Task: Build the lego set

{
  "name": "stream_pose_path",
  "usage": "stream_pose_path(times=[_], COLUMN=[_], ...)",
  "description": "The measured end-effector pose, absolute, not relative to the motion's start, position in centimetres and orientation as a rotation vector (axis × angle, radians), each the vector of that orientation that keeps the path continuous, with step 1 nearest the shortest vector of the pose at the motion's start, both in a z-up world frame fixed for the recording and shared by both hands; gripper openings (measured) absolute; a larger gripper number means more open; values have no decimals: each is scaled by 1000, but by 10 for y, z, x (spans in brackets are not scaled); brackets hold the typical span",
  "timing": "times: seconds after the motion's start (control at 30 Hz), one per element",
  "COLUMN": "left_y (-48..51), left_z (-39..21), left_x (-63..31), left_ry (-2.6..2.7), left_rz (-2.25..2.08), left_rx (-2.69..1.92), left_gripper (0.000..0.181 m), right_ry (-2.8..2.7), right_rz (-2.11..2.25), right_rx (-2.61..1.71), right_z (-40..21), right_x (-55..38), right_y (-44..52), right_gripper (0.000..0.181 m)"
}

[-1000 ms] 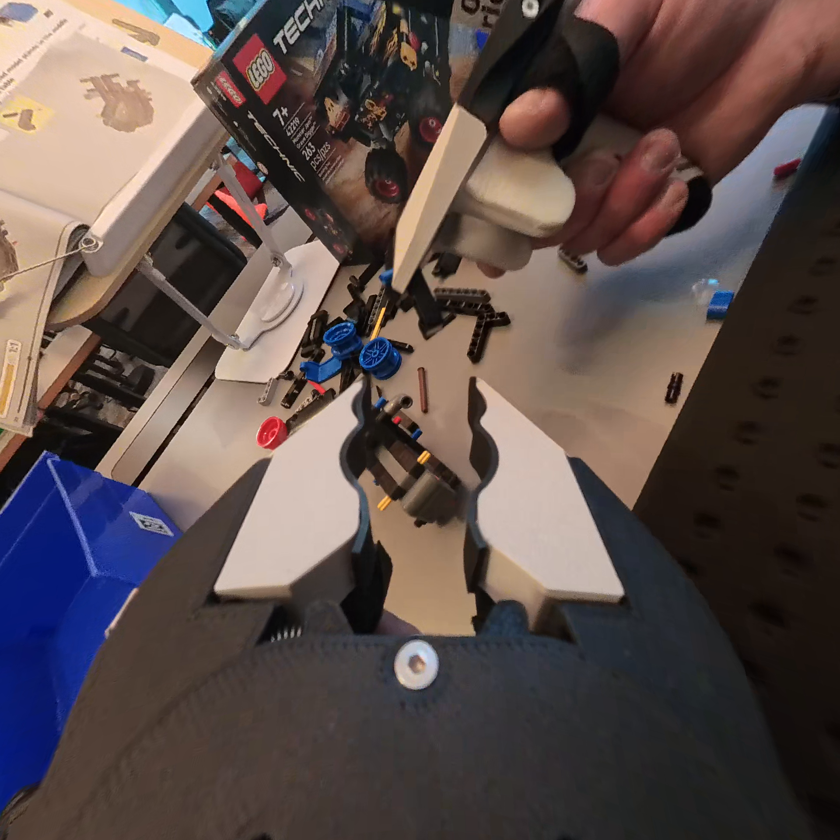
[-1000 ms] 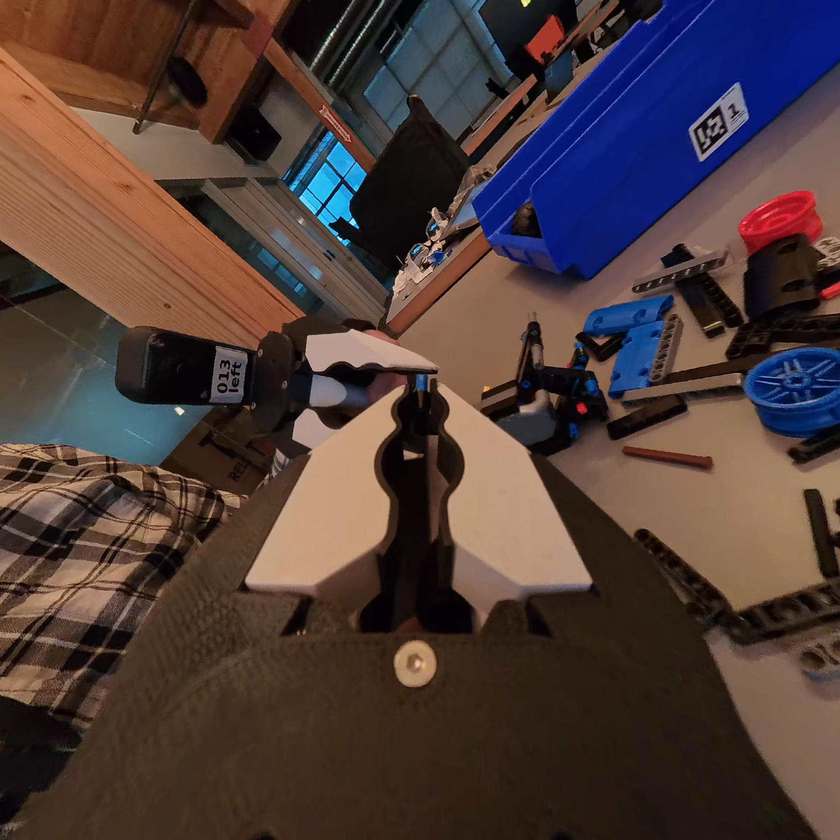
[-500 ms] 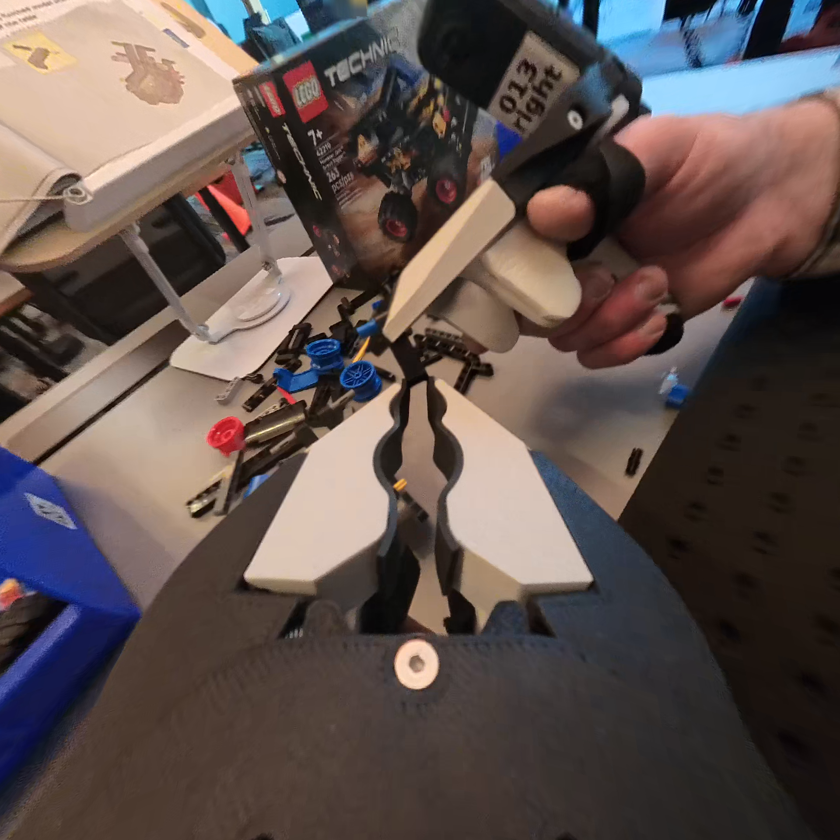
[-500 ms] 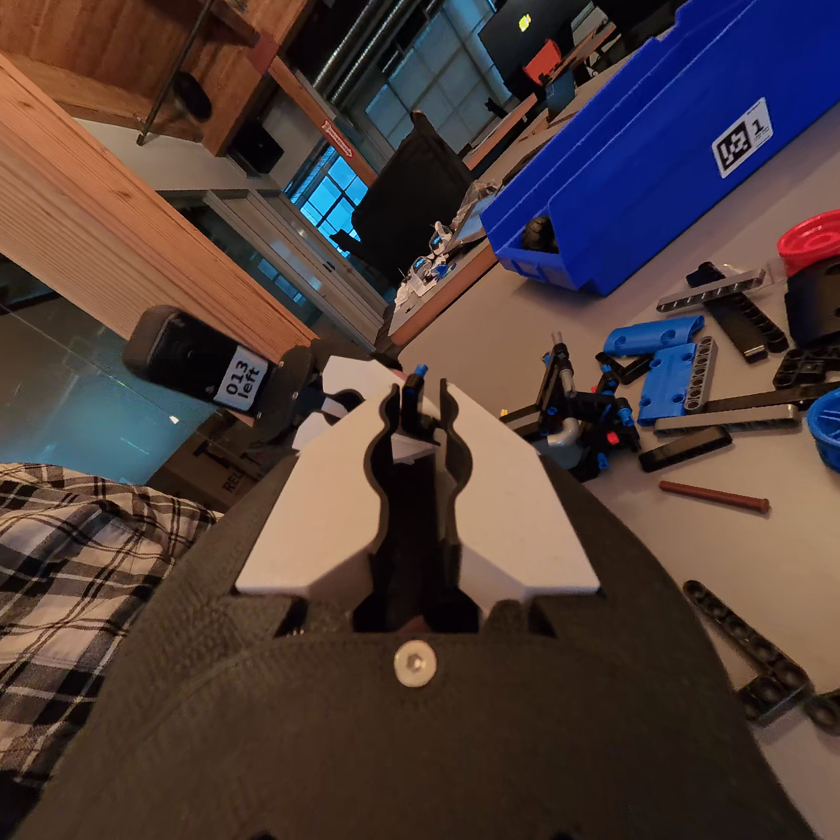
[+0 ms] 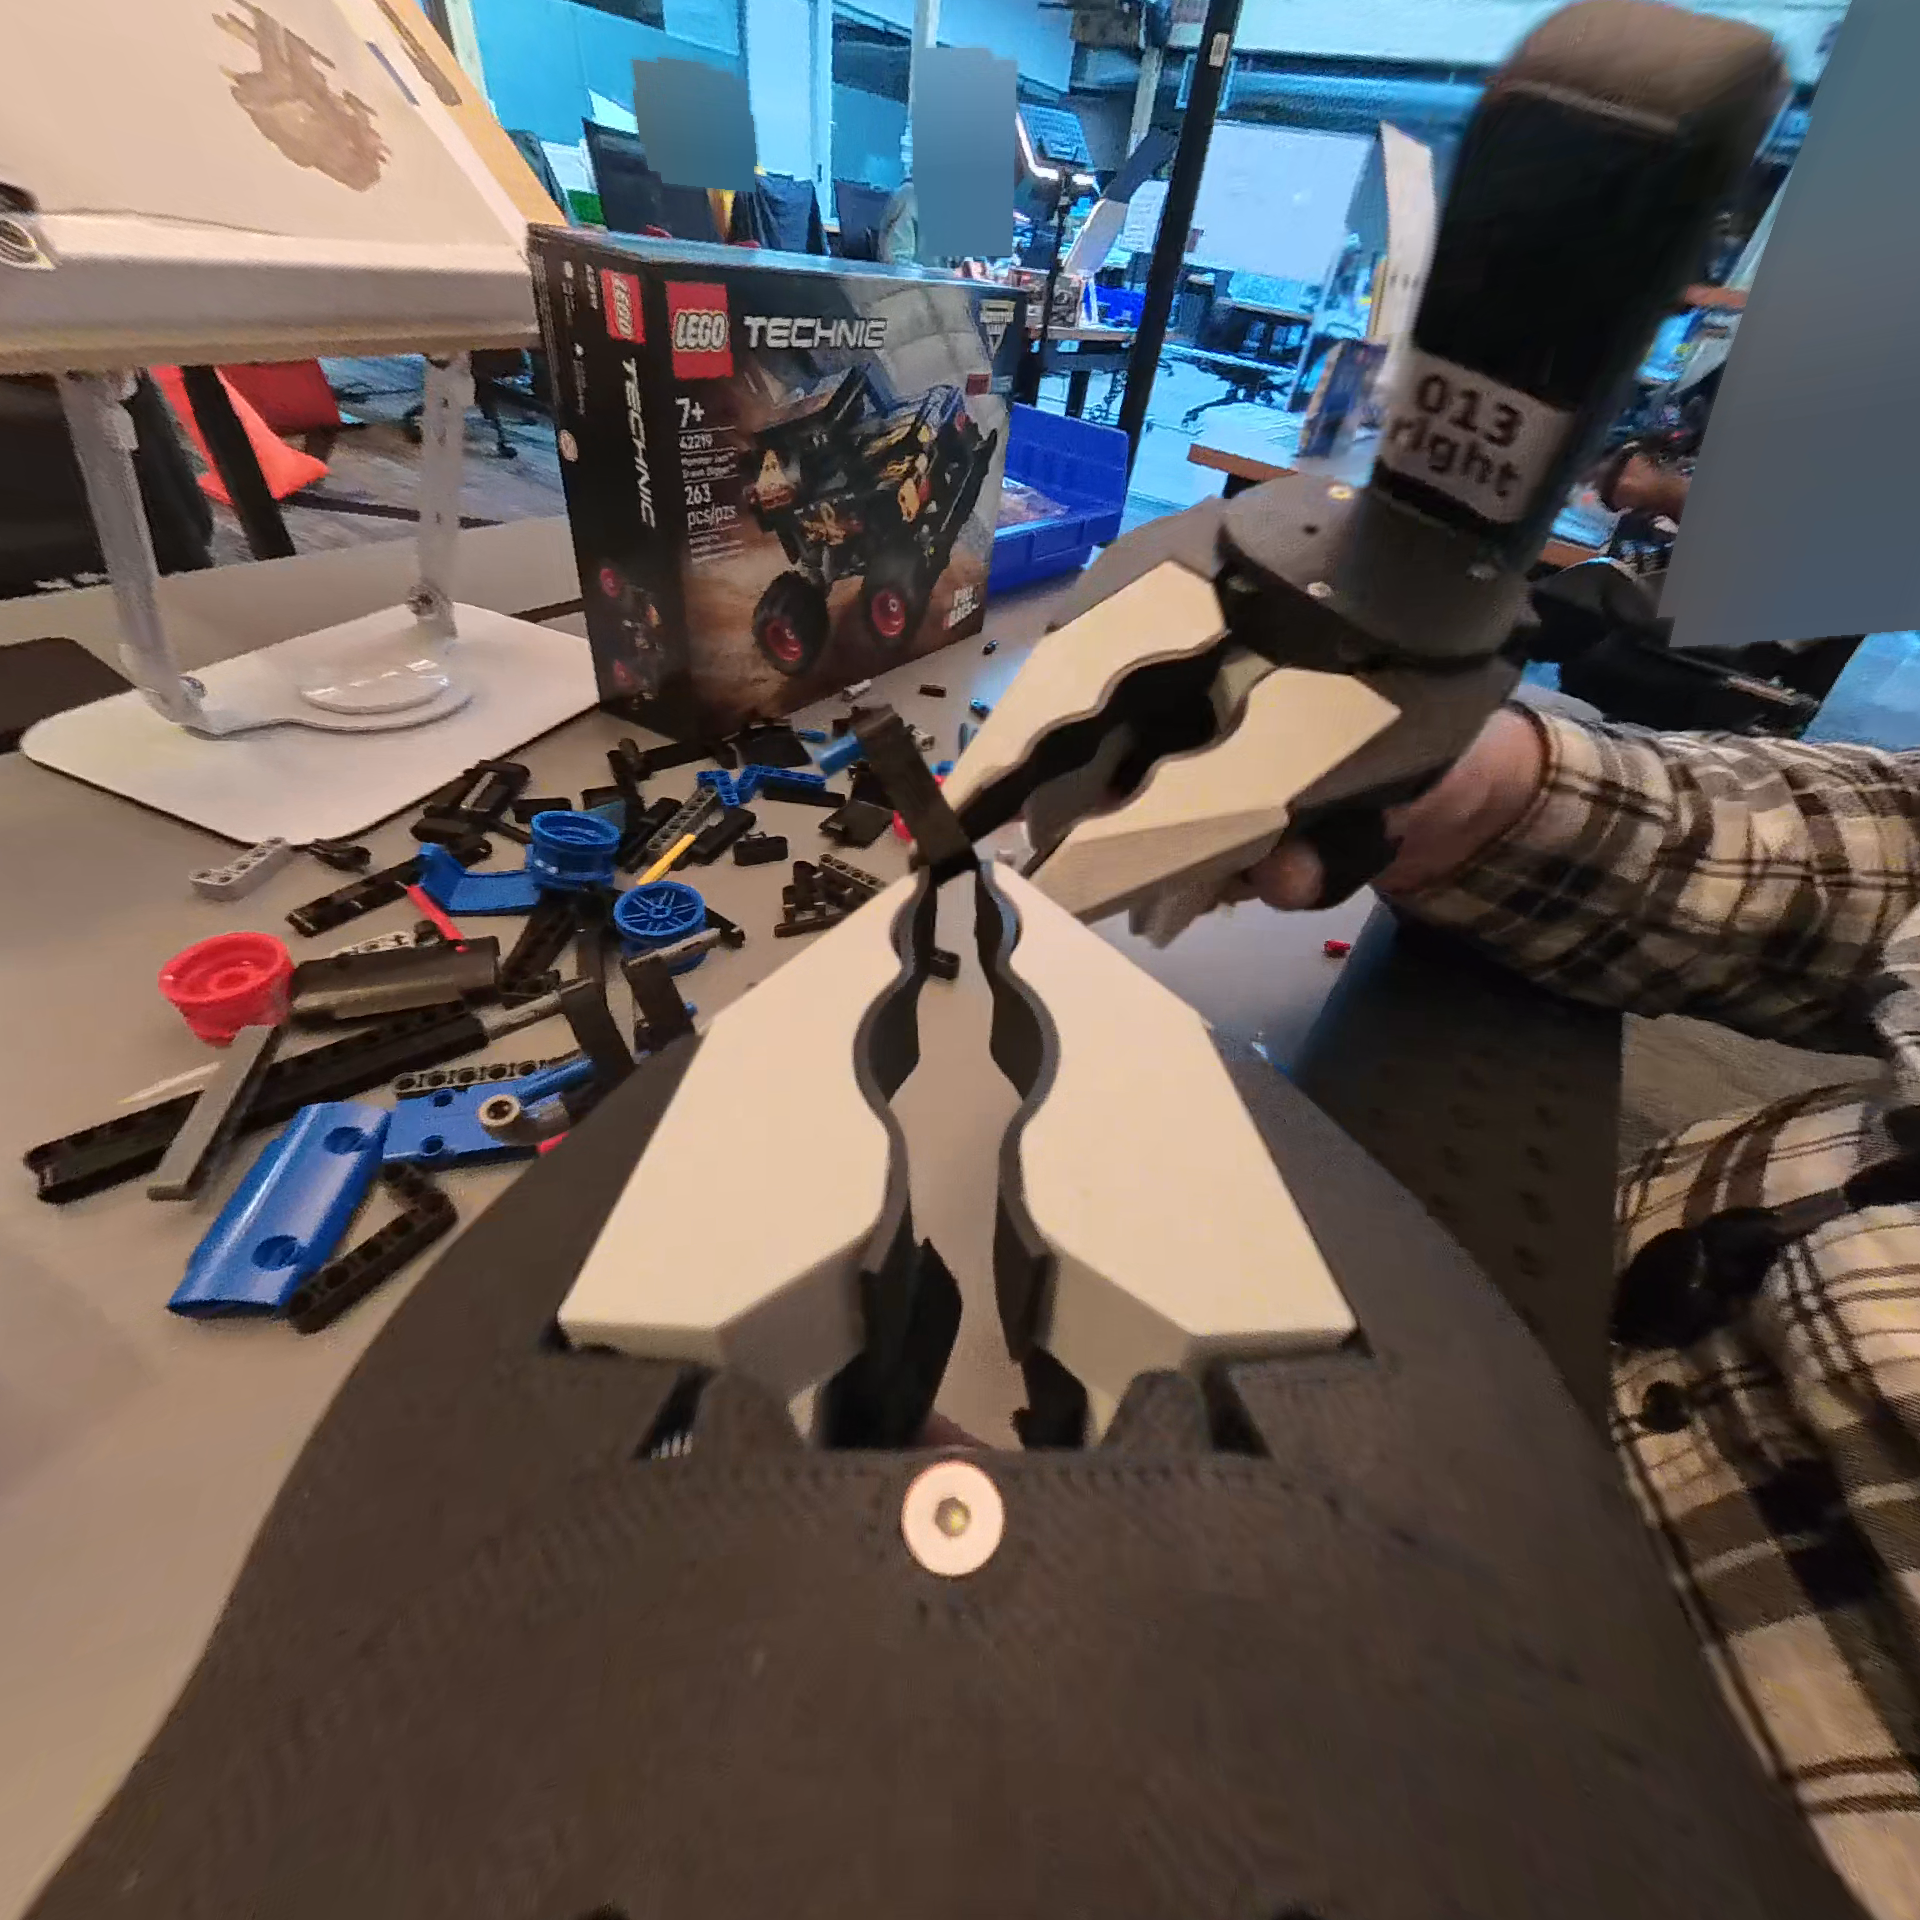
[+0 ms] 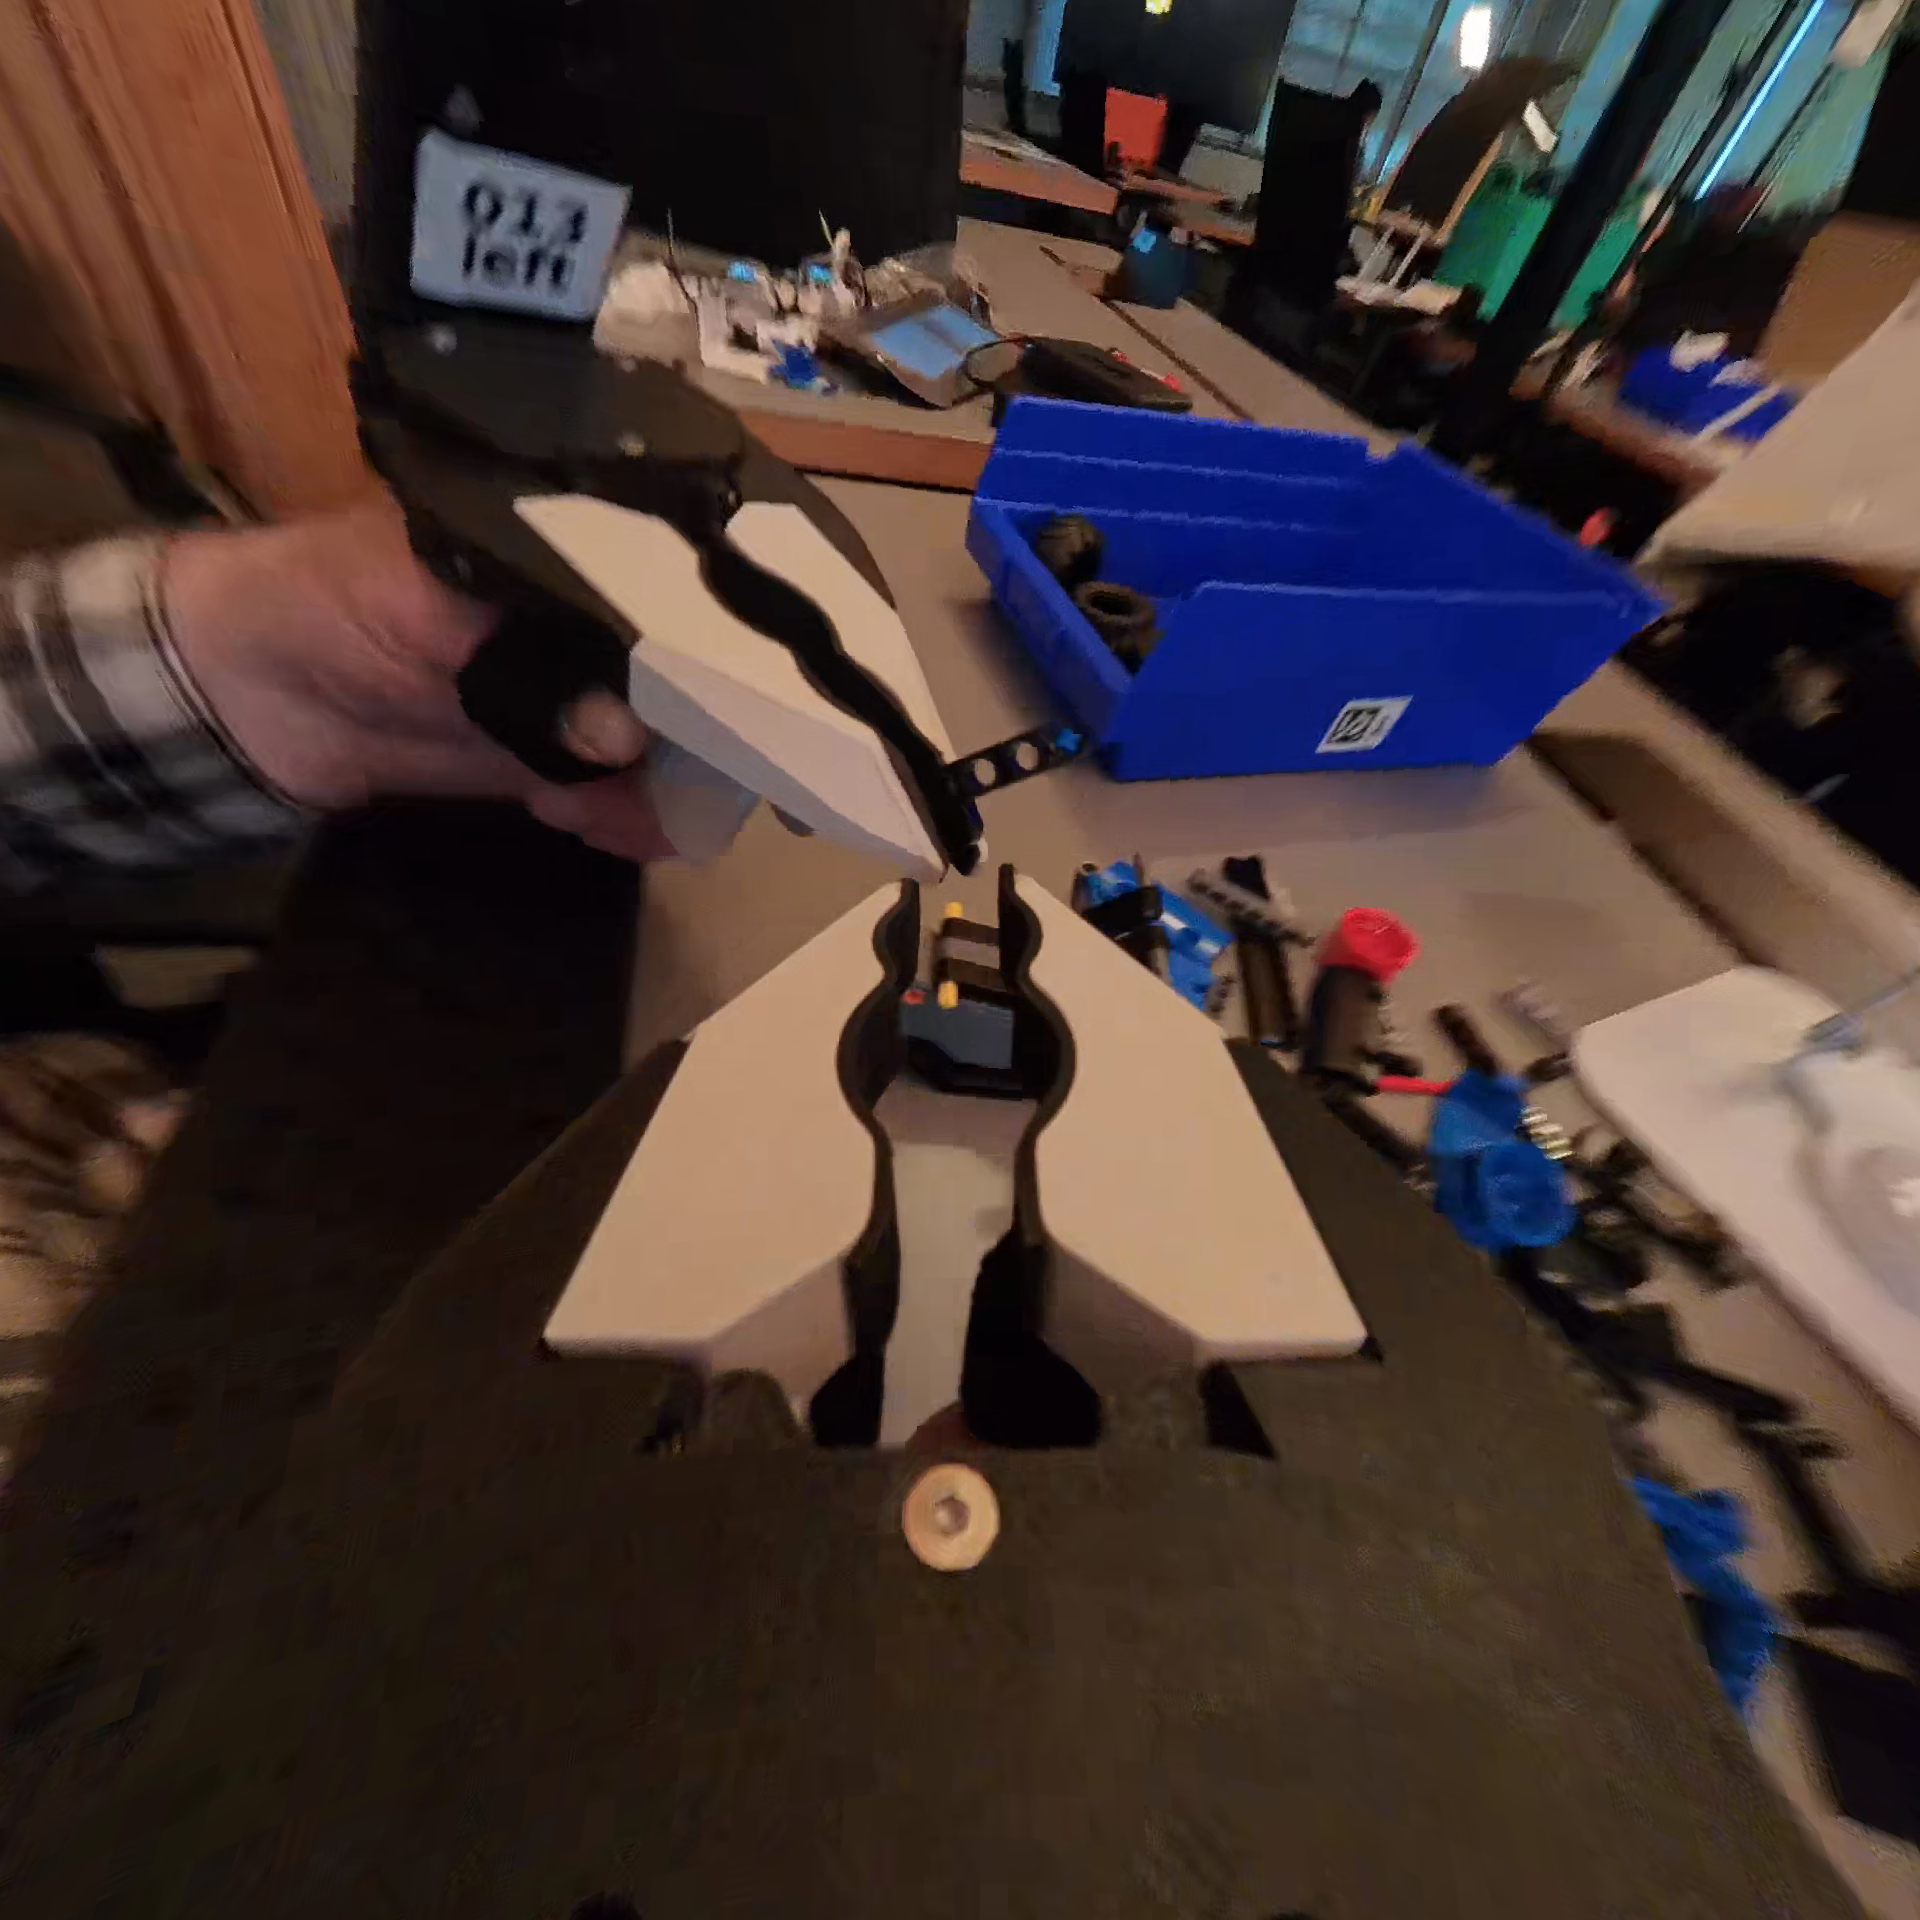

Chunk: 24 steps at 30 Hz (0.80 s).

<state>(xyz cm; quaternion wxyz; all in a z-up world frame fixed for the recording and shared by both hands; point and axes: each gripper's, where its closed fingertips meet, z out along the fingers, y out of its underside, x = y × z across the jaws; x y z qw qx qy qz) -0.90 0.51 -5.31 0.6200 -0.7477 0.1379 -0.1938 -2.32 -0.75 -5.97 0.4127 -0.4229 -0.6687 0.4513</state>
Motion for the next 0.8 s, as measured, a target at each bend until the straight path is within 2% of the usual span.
stream_pose_path(times=[0.23,0.8], left_y=[0,-2], left_z=[-56,-74], left_x=[1,9], left_ry=[303,500], left_rz=[-638,-581], left_rx=[-1746,-1907], left_gripper=[5,8], right_ry=[-1729,-1817], right_rz=[614,483], right_rx=[-687,-574], right_z=[-63,-78], right_x=[-22,-14], right_y=[-13,-12], right_gripper=[18,11])
